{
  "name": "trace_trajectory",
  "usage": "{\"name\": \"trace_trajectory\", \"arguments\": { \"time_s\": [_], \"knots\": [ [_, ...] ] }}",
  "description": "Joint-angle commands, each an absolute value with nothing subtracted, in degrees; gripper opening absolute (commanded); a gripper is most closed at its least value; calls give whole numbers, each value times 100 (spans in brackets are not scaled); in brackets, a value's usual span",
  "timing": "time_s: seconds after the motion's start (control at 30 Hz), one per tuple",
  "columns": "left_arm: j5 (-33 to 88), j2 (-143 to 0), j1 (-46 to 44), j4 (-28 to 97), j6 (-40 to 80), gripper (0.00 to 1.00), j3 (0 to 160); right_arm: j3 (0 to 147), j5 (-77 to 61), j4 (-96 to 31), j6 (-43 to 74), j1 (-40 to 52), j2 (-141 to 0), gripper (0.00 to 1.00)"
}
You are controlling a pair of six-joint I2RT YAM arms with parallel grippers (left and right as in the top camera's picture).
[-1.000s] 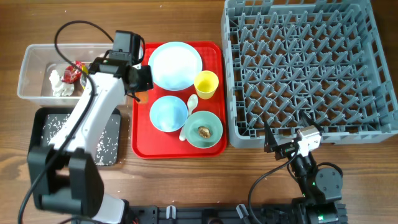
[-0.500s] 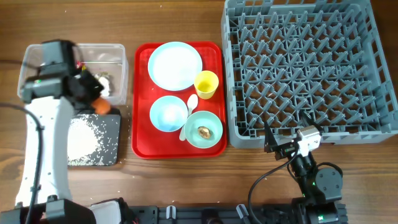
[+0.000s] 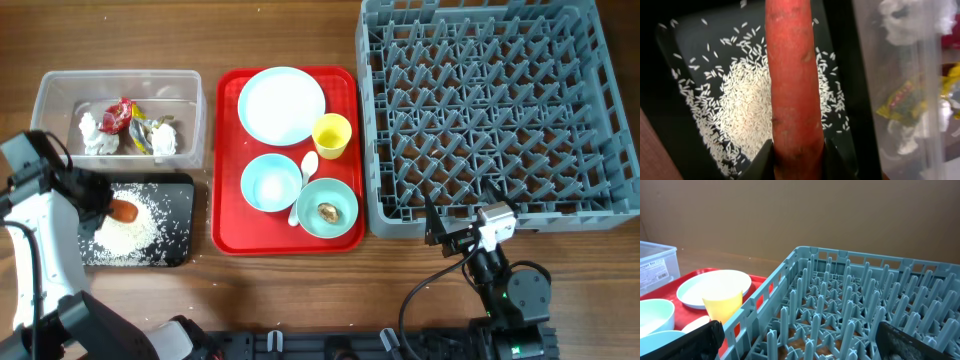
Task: Sort waste into correct bins and load items into the dishwasher rack
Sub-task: 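Carry the carrot left and release it onto the black tray, then move the left gripper into the green bowl and grasp the brown mushroom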
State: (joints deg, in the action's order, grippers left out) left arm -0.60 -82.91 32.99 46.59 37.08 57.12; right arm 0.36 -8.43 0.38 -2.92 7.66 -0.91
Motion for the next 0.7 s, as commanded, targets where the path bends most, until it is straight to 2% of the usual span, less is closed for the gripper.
{"name": "trace_trajectory", "arguments": {
  "time_s": [0.0,0.2,0.37,0.47,0.57,0.67],
  "knots": [
    [209,-8230,3533,4139,3955,4,5192,30,-764,58,-346,738,-64,100],
    [217,-8230,3542,3354,4246,4,4539,30,-764,58,-346,738,-64,100],
    [364,-8232,3542,3190,4292,4,4414,30,-764,58,-346,738,-64,100],
    [366,-8252,3542,3183,4289,17,4414,30,-764,58,-344,738,-64,100],
    [436,-8250,3544,3107,4278,51,4414,30,-764,58,-344,738,-64,100],
    [631,-8250,3544,3030,4224,59,4427,30,-764,58,-344,738,-64,99]
  ]
}}
